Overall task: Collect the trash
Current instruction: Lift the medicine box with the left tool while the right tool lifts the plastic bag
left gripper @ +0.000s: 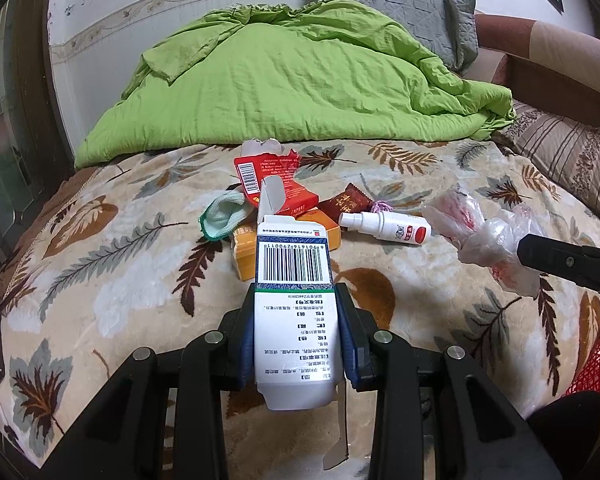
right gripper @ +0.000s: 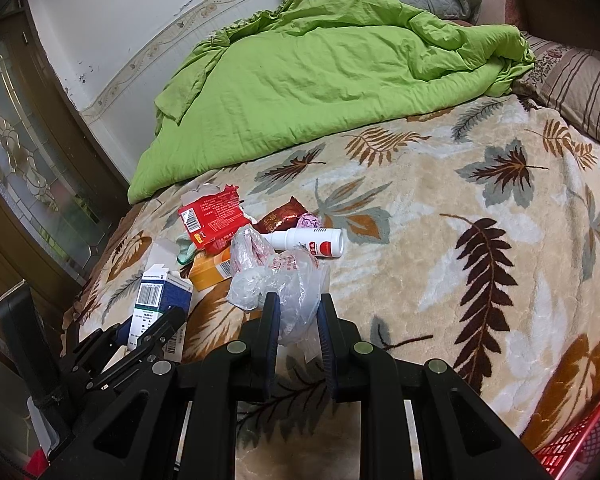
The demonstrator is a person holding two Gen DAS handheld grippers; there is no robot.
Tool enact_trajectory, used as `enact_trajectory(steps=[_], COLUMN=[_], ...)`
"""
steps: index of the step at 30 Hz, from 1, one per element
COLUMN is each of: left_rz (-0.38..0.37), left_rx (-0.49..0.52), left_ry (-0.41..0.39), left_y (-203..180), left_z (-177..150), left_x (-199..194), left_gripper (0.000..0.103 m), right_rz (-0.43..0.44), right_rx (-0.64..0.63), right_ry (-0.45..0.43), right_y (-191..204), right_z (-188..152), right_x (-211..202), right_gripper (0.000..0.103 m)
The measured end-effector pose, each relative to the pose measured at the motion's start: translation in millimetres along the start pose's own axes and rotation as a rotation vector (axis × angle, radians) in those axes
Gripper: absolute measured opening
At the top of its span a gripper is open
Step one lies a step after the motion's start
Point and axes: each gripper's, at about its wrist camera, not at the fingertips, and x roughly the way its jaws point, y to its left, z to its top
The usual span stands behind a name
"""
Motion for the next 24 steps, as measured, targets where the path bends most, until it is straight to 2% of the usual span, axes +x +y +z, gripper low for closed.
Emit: enact_trajectory(steps=[24], left_rz=[0.005], left_rx=[0.002], left_ry=[-0.004], left_y=[-3.9], left_z=[-0.7], left_x=[-1.9], left_gripper=[0.033], right_rz=[-0.002], right_rx=[0.010], right_ry=[-0.002], right_y=[-3.8], right_z=[0.7], right_x=[-0.9], right_gripper=[0.021])
